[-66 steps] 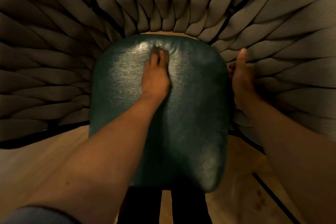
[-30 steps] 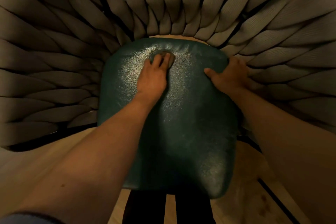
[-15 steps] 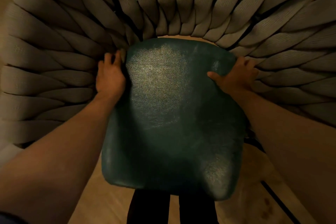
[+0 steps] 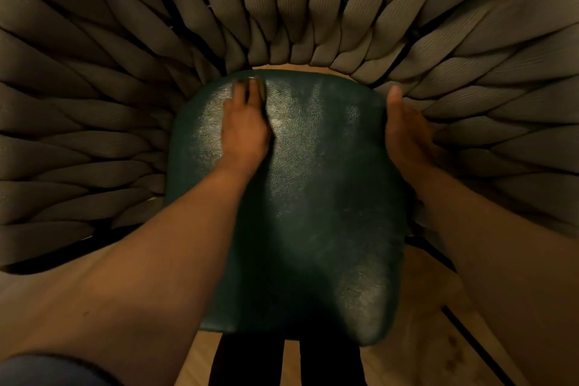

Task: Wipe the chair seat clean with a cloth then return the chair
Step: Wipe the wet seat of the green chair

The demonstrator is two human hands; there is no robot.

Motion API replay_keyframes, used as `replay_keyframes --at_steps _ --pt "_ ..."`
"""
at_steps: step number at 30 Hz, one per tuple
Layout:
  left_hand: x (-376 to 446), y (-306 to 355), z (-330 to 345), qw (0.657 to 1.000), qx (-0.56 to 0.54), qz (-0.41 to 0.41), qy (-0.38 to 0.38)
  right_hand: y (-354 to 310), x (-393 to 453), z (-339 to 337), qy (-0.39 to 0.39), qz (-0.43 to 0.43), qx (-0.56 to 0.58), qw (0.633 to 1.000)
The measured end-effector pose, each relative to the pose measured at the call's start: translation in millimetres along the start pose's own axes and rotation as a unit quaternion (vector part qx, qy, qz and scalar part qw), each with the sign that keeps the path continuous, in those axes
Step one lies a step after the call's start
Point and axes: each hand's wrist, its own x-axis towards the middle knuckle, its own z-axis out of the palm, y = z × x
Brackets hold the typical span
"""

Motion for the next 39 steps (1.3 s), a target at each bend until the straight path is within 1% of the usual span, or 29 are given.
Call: replay_keyframes --at_steps 3,8,10,12,14,16,19,21,23,24,26,27,29,33,37,39 --pt "-2.7 38.0 8.2 0.999 -0.015 0.029 -0.026 4.1 5.1 -3.4 -0.004 0.041 0.046 0.998" --pt "-6.8 89.5 21.2 0.996 -0.001 0.07 -0.051 12.0 11.7 -5.6 0.013 0.071 0.082 0.994" --pt "-8.3 105.4 27.0 0.994 0.006 0.085 -0.062 14.7 16.0 -5.0 0.026 0.061 0.081 0.995" --pt "-10.1 121.9 32.4 0.992 0.014 0.1 -0.076 19.2 19.8 -3.9 0.026 0.045 0.055 0.997" --pt "-12.4 139.5 34.8 0.989 0.021 0.122 -0.085 24.6 22.3 -3.5 0.016 0.022 0.04 0.999" --pt "-15.3 155.0 37.2 0.98 0.038 0.166 -0.098 28.9 20.6 -5.8 -0.001 0.005 0.049 0.999" --pt "-16.0 165.5 38.5 0.973 0.014 0.196 -0.122 31.3 16.9 -8.0 -0.022 -0.01 0.074 0.997" --pt "-15.0 163.7 38.2 0.97 0.013 0.206 -0.131 30.6 13.5 -8.7 -0.015 -0.017 0.096 0.995" --pt "-11.9 156.9 35.7 0.962 0.042 0.231 -0.14 29.4 8.6 -10.5 0.006 -0.042 0.059 0.997" --pt "-9.4 152.3 33.3 0.957 0.066 0.245 -0.142 28.5 5.1 -11.5 0.004 -0.06 0.008 0.998" --pt "-2.9 140.1 28.8 0.951 0.099 0.262 -0.128 26.3 -2.8 -10.3 -0.039 -0.084 -0.132 0.987" --pt "1.3 132.2 26.6 0.953 0.105 0.259 -0.118 25.8 -5.5 -8.1 -0.064 -0.088 -0.19 0.976" --pt "8.8 113.3 23.0 0.959 0.114 0.236 -0.109 22.9 -8.4 -1.0 -0.094 -0.083 -0.257 0.958" --pt "18.6 79.2 10.3 0.969 0.13 0.187 -0.095 21.5 -5.4 9.6 -0.101 -0.061 -0.289 0.95" --pt "24.0 48.4 -4.6 0.974 0.152 0.153 -0.067 24.3 -2.8 10.4 -0.094 -0.065 -0.28 0.953" --pt "28.6 27.2 -11.8 0.971 0.179 0.15 -0.049 24.7 -2.3 10.3 -0.098 -0.064 -0.28 0.953"
